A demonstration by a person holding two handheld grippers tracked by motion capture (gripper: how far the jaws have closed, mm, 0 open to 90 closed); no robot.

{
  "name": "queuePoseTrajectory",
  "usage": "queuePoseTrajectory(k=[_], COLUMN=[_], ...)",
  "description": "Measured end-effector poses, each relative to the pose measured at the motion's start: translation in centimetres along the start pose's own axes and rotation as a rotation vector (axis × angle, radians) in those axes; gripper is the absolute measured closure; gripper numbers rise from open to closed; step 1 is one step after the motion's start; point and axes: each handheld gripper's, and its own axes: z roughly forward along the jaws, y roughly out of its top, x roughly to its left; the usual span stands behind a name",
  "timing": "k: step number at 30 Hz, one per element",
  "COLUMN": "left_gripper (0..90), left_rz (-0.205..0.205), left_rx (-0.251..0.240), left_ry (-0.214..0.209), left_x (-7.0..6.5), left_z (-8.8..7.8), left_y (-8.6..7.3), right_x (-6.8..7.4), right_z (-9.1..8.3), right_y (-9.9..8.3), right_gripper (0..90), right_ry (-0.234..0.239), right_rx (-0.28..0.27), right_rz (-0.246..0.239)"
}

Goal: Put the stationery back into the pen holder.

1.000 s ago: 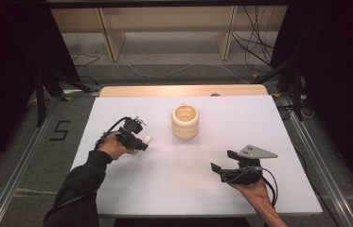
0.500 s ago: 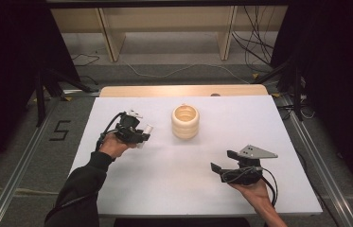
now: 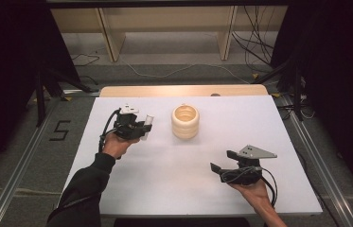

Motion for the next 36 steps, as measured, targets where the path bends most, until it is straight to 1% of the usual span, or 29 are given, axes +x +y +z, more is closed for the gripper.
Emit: queuePoseTrajectory(k=[2, 6, 13, 16, 20, 22, 26, 31, 36], left_gripper=[68.3, 68.3, 68.3, 68.3, 68.3, 68.3, 68.3, 68.3, 68.3], left_rz=[-0.012, -0.016, -0.032, -0.053, -0.045, -0.028, -0.039, -0.039, -0.049], left_rx=[-0.023, -0.059, -0.102, -0.124, -0.141, -0.143, -0.163, -0.173, -0.186], left_ry=[0.001, 0.004, -0.003, -0.015, -0.023, -0.020, -0.025, -0.026, -0.030], left_x=[-0.1, -0.3, -0.5, -0.7, -1.4, -1.7, -1.9, -2.2, -2.3], left_z=[-0.1, -0.3, -0.3, 0.0, 0.4, 0.4, 0.5, 1.1, 1.7], left_y=[0.1, 0.3, 0.7, 1.0, 1.5, 1.6, 2.0, 2.4, 2.8], right_x=[0.0, 0.0, 0.0, 0.0, 0.1, 0.1, 0.0, 0.1, 0.1], right_z=[0.0, -0.1, -0.1, -0.1, -0.1, -0.1, -0.1, -0.2, -0.2], right_y=[0.0, 0.0, 0.1, 0.1, 0.1, 0.1, 0.1, 0.1, 0.2], right_gripper=[18.6, 18.6, 18.6, 18.6, 18.6, 18.6, 18.6, 18.6, 18.6], right_ry=[-0.002, -0.002, -0.002, -0.001, 0.000, 0.001, 0.002, 0.004, 0.004], right_rx=[0.000, -0.007, -0.013, -0.014, -0.013, -0.015, -0.015, -0.020, -0.020], right_rz=[0.000, 0.003, 0.006, 0.005, 0.003, 0.002, 0.004, -0.003, 0.002])
